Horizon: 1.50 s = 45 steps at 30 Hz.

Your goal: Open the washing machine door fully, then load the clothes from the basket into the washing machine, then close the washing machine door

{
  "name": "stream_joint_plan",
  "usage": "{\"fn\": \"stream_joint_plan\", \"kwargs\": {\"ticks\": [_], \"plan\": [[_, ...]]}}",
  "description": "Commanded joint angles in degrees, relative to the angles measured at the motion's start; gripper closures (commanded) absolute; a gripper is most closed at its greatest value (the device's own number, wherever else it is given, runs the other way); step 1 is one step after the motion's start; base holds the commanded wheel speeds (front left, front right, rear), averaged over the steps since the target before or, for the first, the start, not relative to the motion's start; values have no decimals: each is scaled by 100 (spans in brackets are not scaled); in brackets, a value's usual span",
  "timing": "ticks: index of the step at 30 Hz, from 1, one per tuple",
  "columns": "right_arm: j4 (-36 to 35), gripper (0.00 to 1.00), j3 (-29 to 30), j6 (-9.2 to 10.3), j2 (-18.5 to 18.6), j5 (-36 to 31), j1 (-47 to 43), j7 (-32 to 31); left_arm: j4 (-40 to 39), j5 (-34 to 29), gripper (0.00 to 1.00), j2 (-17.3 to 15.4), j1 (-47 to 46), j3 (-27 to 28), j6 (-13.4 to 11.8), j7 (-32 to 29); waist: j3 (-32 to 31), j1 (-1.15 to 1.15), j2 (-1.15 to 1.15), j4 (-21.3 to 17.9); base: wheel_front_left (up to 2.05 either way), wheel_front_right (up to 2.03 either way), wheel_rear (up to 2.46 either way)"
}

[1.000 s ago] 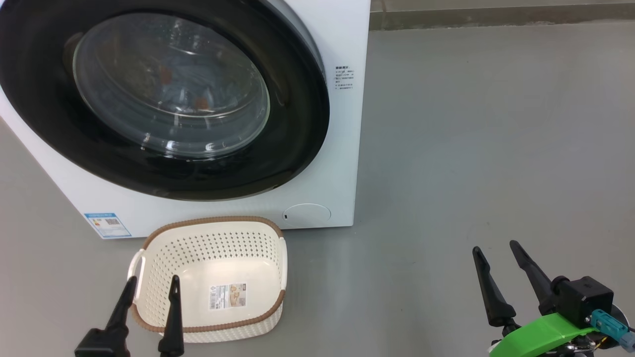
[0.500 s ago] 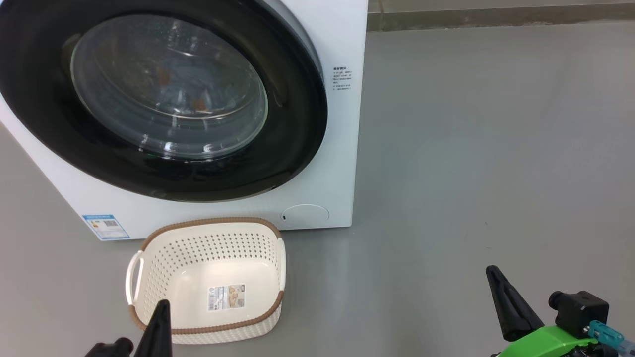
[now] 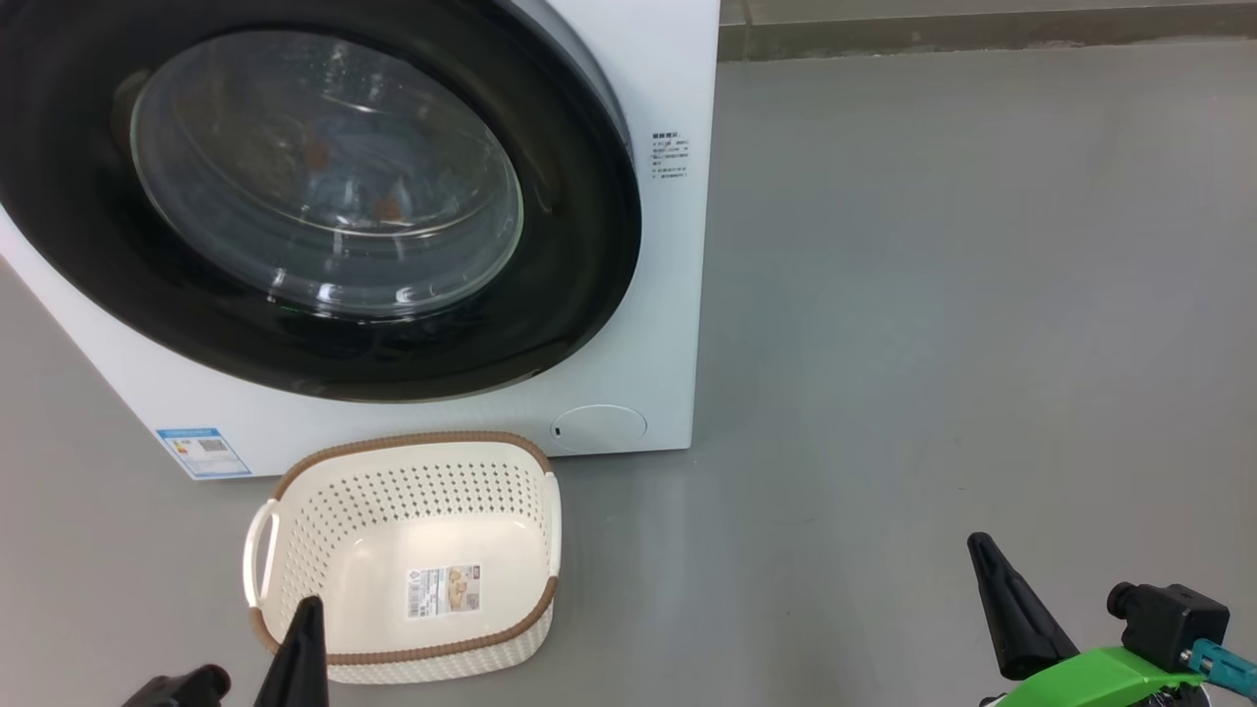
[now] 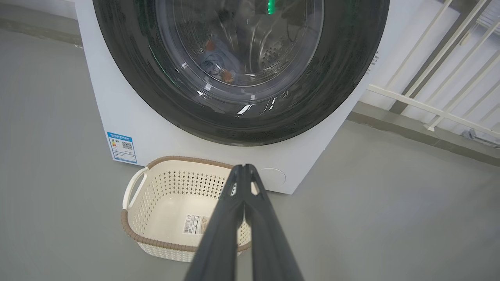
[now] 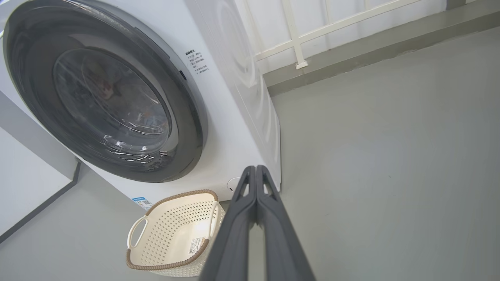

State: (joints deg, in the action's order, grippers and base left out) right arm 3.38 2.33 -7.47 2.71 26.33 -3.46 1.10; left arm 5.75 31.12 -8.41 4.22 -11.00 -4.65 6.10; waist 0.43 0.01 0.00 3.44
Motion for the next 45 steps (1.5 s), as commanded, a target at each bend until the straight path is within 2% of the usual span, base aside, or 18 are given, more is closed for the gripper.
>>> {"fn": "stream_joint_plan", "kwargs": {"ticks": [1, 45], "plan": [[-114, 100, -17, 0, 62, 187, 250, 1, -92, 114, 100, -50, -219, 116, 69, -3, 0, -1, 0, -2, 0, 0, 0], [388, 100, 65, -1, 119, 3035, 549, -242, 296, 2794, 100, 127, -564, 708, 564, -453, -11, -1, 0, -150, 0, 0, 0]]}}
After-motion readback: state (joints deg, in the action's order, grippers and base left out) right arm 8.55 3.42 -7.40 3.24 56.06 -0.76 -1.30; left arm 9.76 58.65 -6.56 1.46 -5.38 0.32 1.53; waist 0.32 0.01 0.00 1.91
